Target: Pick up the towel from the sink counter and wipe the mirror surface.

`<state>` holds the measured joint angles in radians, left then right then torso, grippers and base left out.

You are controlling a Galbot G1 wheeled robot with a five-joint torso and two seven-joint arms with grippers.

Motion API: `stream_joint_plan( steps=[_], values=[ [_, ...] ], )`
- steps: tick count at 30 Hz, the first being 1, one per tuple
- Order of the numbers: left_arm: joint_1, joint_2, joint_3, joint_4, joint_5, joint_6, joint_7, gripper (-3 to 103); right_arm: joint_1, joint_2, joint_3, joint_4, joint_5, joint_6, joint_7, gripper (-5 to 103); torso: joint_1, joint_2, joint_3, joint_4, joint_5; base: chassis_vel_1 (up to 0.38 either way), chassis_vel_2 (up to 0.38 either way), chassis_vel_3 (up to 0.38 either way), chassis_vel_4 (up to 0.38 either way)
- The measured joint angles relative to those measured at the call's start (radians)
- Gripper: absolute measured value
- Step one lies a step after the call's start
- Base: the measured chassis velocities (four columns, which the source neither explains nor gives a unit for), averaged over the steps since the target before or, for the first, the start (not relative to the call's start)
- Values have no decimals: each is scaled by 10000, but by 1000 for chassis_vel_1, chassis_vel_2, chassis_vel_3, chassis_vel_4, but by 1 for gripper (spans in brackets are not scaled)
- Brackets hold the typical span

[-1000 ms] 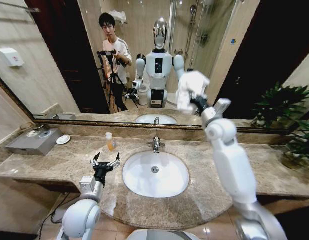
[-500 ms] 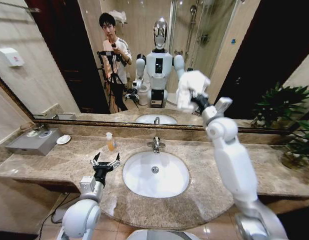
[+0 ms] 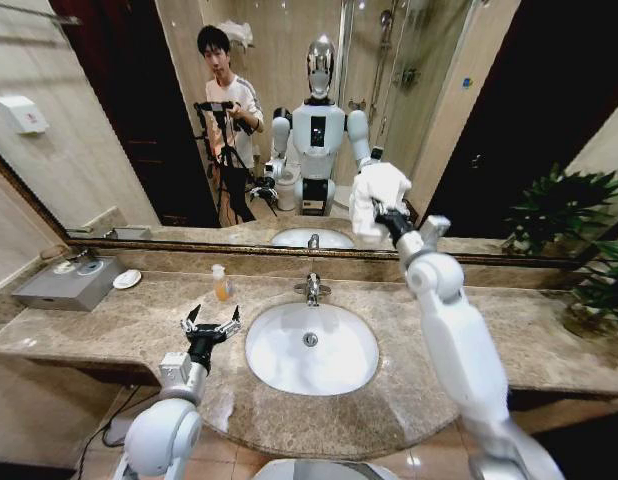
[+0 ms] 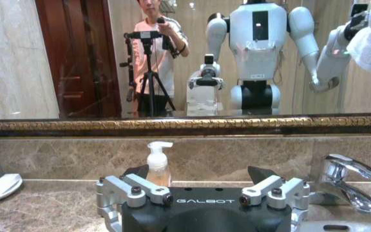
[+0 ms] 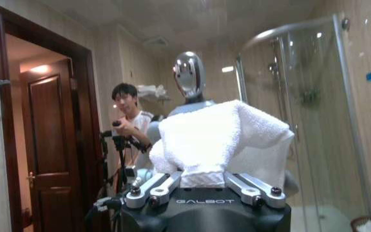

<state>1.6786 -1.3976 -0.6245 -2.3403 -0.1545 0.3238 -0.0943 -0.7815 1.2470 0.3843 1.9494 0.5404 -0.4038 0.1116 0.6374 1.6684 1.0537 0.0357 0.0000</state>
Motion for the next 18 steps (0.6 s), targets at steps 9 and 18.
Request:
stream_joint_plan(
  steps=[9,18],
  values=[
    [0,0,0,0,0,0,0,100,-123,86,10,351,-362,-84,15,12,0,0,0,2,-1,0,0,0,0],
    [0,0,0,0,0,0,0,100,-202,219,-156,412,-476,-112,-23,12,0,0,0,1,0,6,3,-6,-8]
  ],
)
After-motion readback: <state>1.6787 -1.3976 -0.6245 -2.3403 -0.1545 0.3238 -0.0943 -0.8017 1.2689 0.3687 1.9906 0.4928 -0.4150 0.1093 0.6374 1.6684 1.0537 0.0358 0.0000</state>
